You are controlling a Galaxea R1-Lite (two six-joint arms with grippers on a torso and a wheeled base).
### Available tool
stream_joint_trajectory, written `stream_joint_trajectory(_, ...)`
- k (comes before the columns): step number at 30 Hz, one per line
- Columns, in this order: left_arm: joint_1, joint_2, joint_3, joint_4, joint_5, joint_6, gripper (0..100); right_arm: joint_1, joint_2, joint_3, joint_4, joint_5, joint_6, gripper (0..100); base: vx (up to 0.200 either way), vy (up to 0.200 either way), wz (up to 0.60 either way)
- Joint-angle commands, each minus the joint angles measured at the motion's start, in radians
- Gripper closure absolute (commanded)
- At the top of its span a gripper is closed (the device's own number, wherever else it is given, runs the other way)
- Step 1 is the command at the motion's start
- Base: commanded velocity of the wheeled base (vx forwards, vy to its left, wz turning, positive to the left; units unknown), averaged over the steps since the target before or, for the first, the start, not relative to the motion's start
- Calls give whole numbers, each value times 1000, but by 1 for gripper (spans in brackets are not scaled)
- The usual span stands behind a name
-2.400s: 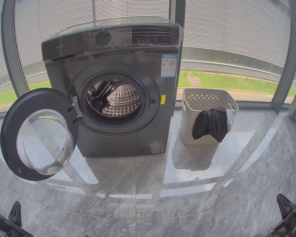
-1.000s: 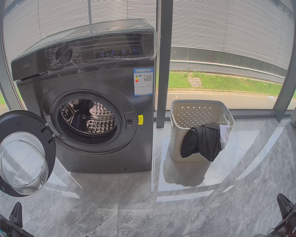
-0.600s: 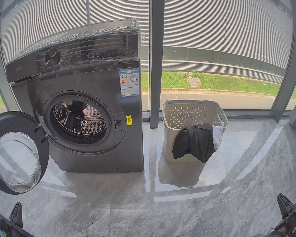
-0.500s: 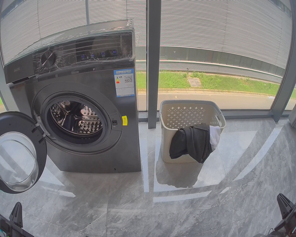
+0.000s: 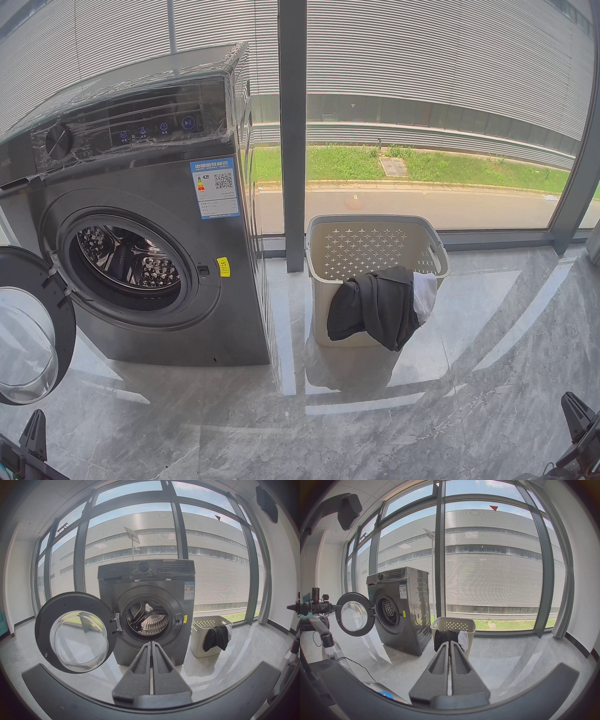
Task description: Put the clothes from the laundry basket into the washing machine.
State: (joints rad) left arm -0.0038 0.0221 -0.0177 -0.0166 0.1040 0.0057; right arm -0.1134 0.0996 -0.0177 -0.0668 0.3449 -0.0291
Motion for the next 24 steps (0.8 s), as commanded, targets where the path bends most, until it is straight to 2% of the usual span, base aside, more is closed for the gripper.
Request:
stream_joint_trajectory(1,-1,-1,2,0,0,0,100,0,2,18,-1,0,-2,100,200,0,0)
stream_joint_trajectory(15,-1,-8,2,0,0,0,100,0,2,18,-1,0,-2,100,200,0,0)
stream_joint_trajectory(24,1,-13,2,0,0,0,100,0,2,18,-1,0,-2,100,0,-200,0)
